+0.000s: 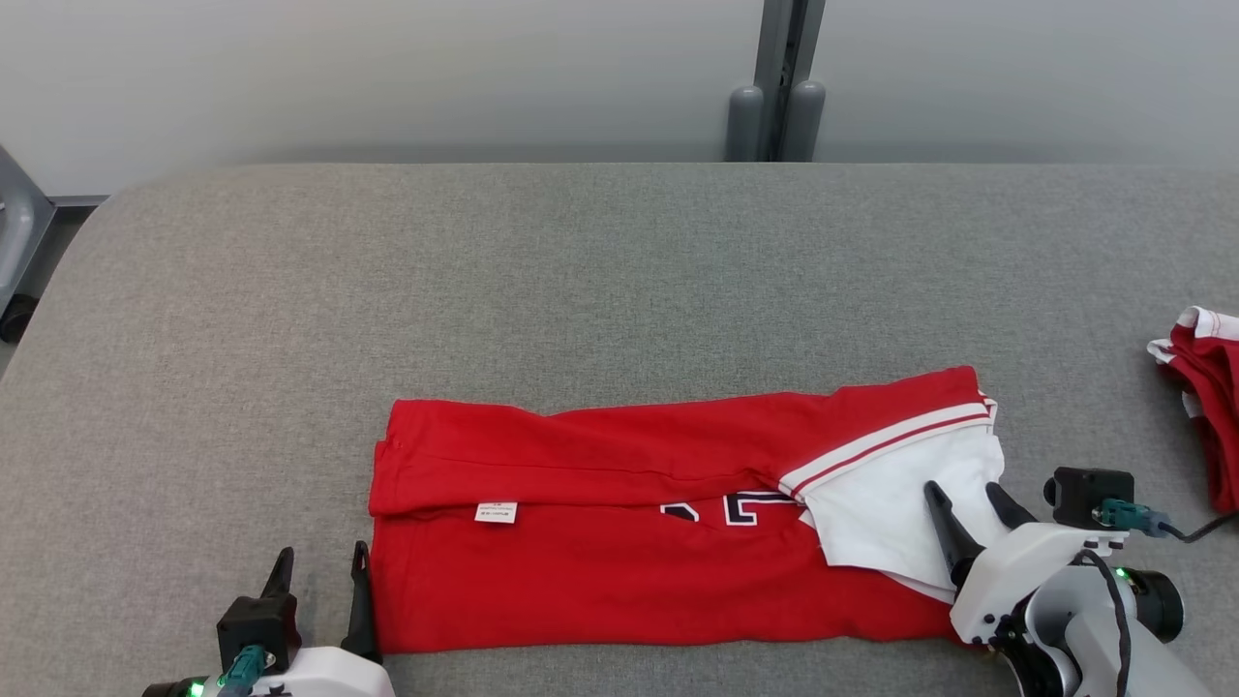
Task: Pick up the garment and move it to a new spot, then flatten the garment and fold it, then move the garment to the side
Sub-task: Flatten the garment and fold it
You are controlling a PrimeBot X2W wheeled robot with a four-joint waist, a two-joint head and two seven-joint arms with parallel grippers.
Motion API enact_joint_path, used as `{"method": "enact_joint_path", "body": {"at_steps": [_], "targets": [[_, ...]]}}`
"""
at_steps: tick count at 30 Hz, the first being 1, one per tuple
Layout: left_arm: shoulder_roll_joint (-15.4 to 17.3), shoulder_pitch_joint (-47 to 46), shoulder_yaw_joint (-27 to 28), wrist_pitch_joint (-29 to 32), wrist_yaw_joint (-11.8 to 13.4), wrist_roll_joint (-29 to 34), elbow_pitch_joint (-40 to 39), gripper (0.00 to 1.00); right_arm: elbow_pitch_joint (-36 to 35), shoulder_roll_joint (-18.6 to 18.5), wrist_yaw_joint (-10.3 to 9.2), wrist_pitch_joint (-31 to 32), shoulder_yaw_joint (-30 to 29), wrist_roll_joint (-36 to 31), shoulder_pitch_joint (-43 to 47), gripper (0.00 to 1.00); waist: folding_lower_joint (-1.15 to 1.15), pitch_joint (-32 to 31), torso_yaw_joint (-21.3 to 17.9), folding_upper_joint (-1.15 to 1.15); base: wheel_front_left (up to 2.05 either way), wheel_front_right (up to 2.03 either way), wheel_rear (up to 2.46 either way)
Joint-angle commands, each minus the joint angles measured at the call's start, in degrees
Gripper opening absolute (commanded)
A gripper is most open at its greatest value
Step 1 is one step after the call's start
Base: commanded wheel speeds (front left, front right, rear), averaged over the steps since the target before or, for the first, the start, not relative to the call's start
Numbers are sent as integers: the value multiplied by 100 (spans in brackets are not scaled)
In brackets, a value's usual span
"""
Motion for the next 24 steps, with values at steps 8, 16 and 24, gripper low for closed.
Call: {"method": "enact_joint_path", "body": {"at_steps": [8, 16, 24], "targets": [[16, -80, -162, -22, -54, -136, -212, 100, 554, 168, -1, 318, 172, 109, -56, 0, 0, 36, 79, 0, 0, 0, 0], [14, -182, -226, -22, -5, -190, -374, 100, 594, -85, -16, -201, 105, 313, -277, 0, 0, 78, 11, 0, 0, 0, 0], [16, -178, -273, -22, -37, -198, -430, 100, 464, -174, -13, -596, -52, 394, -439, 0, 0, 27, -156, 0, 0, 0, 0]]}}
